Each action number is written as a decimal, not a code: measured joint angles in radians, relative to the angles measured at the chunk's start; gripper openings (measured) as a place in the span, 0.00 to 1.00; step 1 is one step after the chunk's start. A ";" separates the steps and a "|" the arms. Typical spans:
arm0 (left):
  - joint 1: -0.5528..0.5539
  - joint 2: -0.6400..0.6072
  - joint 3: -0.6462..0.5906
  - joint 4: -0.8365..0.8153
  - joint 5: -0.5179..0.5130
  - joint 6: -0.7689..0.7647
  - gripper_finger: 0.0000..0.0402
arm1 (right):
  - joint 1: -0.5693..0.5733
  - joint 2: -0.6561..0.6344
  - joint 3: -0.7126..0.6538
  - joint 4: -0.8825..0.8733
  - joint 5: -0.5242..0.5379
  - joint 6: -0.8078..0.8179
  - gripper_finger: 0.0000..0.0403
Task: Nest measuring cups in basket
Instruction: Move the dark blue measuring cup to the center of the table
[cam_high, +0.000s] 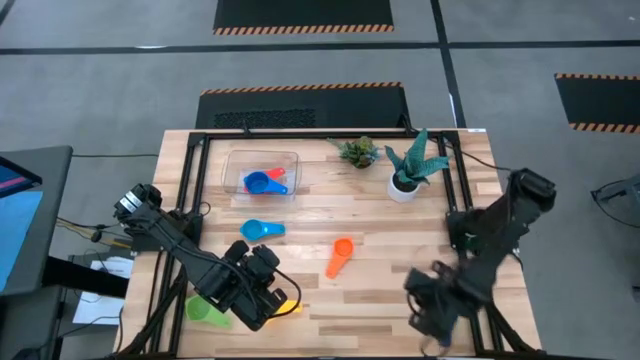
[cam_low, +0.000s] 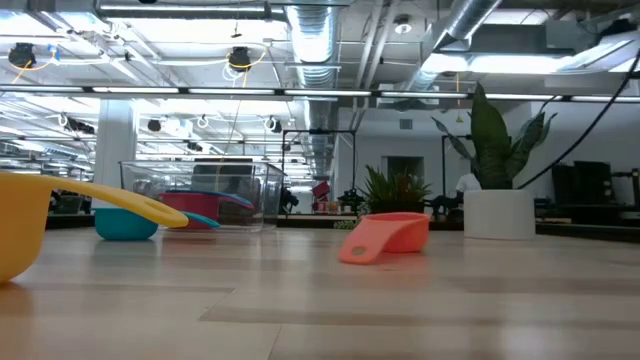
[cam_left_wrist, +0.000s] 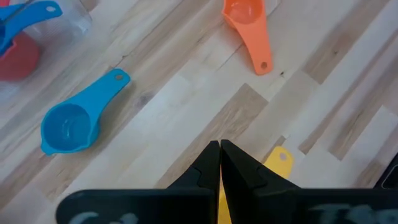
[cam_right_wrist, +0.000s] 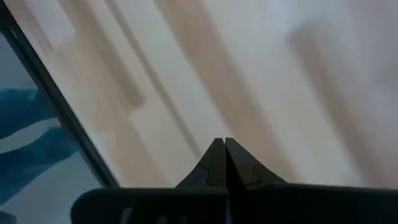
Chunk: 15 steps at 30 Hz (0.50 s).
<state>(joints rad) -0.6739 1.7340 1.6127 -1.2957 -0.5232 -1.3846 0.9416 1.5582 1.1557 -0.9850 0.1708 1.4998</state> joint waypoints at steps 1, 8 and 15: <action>0.000 0.000 0.000 0.001 -0.006 0.000 0.00 | 0.030 0.017 0.000 -0.008 -0.009 0.057 0.01; 0.000 0.000 0.000 0.003 -0.016 0.030 0.00 | 0.157 0.119 -0.015 -0.021 -0.099 0.338 0.01; 0.000 0.000 0.000 0.003 -0.016 0.031 0.00 | 0.179 0.173 -0.044 -0.024 -0.127 0.414 0.01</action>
<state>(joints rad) -0.6735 1.7340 1.6127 -1.2928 -0.5392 -1.3540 1.1202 1.7310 1.1114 -1.0089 0.0437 1.9134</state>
